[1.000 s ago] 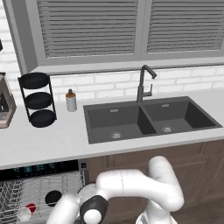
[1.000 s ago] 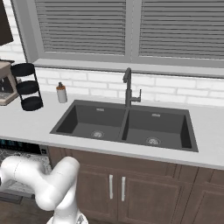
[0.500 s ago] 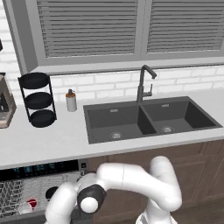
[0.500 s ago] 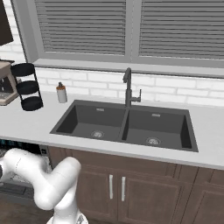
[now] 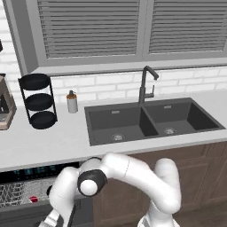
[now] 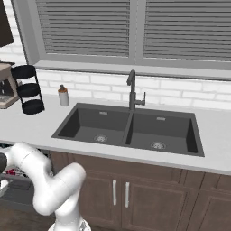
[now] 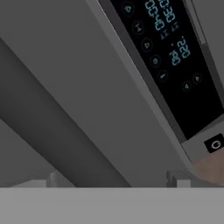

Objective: Pick up the cup and bowl from the counter, place them in the dishwasher, and close the dishwasher door.

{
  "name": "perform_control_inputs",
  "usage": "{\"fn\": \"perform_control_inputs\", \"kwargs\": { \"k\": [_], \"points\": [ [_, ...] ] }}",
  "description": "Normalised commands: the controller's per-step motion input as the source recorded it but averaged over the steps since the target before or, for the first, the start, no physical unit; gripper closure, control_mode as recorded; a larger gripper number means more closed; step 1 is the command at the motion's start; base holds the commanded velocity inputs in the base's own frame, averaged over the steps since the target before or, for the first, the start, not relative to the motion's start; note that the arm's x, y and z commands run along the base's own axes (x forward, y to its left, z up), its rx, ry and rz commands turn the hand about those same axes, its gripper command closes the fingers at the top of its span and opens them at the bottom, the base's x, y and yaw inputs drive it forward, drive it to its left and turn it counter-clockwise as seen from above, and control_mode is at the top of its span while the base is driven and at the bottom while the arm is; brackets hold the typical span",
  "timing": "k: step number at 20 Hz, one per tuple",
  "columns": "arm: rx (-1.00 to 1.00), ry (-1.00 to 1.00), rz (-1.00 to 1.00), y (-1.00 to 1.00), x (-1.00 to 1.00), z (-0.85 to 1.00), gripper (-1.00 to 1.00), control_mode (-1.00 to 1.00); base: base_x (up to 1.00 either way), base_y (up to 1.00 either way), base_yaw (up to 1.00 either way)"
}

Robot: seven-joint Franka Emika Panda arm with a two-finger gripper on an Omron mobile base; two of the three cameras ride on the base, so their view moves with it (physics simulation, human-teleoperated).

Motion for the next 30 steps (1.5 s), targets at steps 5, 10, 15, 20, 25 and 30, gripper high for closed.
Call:
{"fn": "perform_control_inputs", "kwargs": {
  "k": [5,10,15,20,25,30],
  "points": [
    [0.01,0.07,0.00,-0.75,1.00,0.00,-1.00,-1.00,0.00,0.00,0.00],
    [0.01,0.07,0.00,-0.74,1.00,0.00,-1.00,-1.00,0.00,0.00,0.00],
    [0.01,0.07,0.00,-0.78,1.00,0.00,-1.00,-1.00,0.00,0.00,0.00],
    [0.01,0.06,0.00,-0.80,1.00,0.00,-1.00,-1.00,0.00,0.00,0.00],
    [0.09,0.03,0.07,-0.88,1.00,-0.01,-1.00,-1.00,0.00,0.00,0.00],
    [0.10,0.00,0.22,-0.81,0.95,-0.01,-1.00,-1.00,0.00,0.00,0.00]
  ]
}}
